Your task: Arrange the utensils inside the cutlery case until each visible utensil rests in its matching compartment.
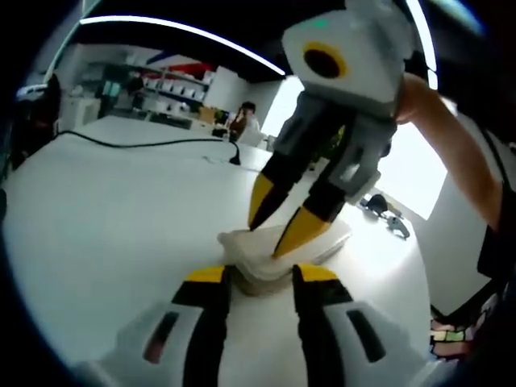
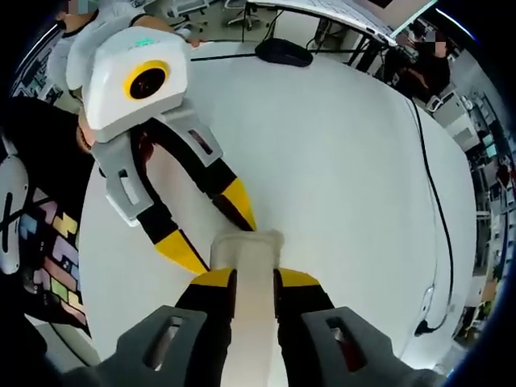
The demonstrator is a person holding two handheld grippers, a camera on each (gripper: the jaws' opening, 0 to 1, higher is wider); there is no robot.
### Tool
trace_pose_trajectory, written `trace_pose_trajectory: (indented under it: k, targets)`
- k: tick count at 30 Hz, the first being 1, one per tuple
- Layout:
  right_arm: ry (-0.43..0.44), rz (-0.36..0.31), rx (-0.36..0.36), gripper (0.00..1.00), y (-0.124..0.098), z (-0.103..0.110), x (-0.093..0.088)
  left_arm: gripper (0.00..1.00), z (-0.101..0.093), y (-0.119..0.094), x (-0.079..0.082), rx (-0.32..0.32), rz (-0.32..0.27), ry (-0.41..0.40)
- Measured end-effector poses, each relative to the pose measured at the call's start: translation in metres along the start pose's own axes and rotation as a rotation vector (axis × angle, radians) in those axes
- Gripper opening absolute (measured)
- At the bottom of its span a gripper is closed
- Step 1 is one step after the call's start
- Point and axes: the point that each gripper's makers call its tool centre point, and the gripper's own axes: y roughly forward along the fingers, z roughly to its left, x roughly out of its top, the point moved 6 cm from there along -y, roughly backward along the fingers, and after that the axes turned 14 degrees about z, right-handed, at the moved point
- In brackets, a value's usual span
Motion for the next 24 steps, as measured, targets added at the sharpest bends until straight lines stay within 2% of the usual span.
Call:
trace_pose_trajectory:
  k: [6,13,21,22,24]
  targets:
    - [0.008,-0.019,0.007,0.18,0.001,0.001,0.0,0.33,0.0,-0.001,-0.001,0.003,-0.003,0.011]
    - [0.001,0.06,0.002,0.19,0.001,0.002,0.007,0.33,0.0,-0.002,-0.001,0.005,-0.004,0.019]
    - [-0.011,0.08,0.009,0.19,0.002,0.0,0.008,0.33,0.0,-0.002,-0.001,0.007,-0.006,0.024]
    - [-0.019,0.078,0.063,0.18,0.007,0.005,0.009,0.33,0.001,-0.002,-0.001,0.008,-0.008,0.025]
    - [-0.025,0.075,0.05,0.18,0.001,0.002,0.012,0.33,0.0,-0.002,-0.001,0.007,-0.004,0.023]
